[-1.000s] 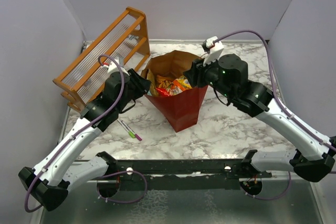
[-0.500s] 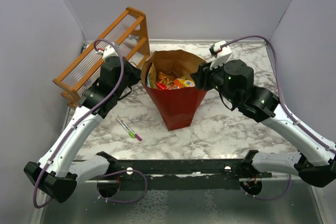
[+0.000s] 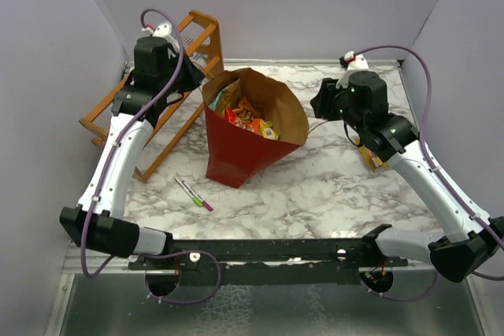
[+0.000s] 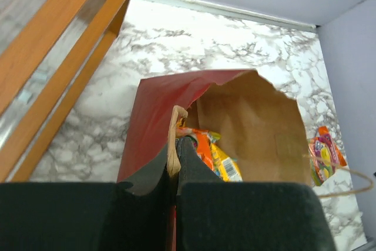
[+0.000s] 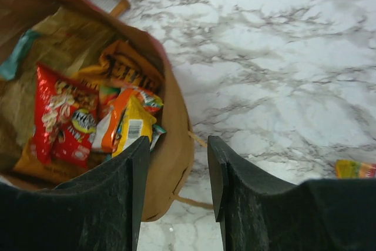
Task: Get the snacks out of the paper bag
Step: Adjust the paper bag at the center of the board.
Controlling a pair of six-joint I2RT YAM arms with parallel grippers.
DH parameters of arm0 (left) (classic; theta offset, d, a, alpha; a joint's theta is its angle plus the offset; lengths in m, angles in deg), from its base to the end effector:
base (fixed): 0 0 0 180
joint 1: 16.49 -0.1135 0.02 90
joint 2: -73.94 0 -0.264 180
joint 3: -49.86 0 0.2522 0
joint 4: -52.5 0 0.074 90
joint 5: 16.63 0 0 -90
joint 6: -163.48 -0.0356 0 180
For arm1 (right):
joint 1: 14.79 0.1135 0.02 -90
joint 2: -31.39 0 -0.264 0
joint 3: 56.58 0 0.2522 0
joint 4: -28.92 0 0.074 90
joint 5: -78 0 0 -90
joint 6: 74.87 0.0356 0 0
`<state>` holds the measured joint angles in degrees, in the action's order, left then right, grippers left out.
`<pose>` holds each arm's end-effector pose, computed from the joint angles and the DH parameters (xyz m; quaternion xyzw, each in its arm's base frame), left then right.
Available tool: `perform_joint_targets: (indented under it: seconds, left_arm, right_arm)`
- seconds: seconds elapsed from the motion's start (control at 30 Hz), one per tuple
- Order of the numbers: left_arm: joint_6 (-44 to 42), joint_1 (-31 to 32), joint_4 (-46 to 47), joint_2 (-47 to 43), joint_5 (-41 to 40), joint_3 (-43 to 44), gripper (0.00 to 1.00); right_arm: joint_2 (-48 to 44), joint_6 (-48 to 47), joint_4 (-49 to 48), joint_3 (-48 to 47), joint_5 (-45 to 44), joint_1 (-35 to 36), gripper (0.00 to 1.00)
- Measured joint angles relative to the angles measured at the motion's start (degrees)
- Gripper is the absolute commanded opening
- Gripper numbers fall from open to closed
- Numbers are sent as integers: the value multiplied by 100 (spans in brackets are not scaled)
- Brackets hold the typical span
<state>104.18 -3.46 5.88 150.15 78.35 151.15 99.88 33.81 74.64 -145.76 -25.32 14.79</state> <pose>0.2792 -0.0678 0.4366 -0.1027 0.8200 -0.2426 0.5082 0.2281 0.1200 0.4023 -0.0176 0.8400 0.1288 0.5268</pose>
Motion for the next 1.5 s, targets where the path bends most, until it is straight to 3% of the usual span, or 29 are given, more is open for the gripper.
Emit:
perform_joint_targets:
  seconds: [0.13,0.3,0.5,0.63,0.9,1.13,1.5]
  left_arm:
    - [-461,-83,39,459,575,634,0]
    - [-826,-105,409,564,1547,752,0]
    - [-822,-109,1182,542,2855,271,0]
    - [-605,-109,1816,358,3434,-343,0]
    - [-363,-109,2015,79,3722,-590,0]
    - [-273,-109,1989,-24,3740,-704,0]
    - [-238,-109,1939,-273,3770,-938,0]
  right_arm:
    - [-7,-7,-39,201,555,35,44]
    - [-92,-136,-216,595,1399,33,44]
    - [-459,-308,-697,1530,3462,48,44]
    - [-492,-310,-960,1821,4181,326,47]
    - [33,-586,-1147,1421,3523,1729,56]
    - [627,-337,-1799,1438,2304,1770,59]
    - [1648,514,-2693,1711,1392,1888,73]
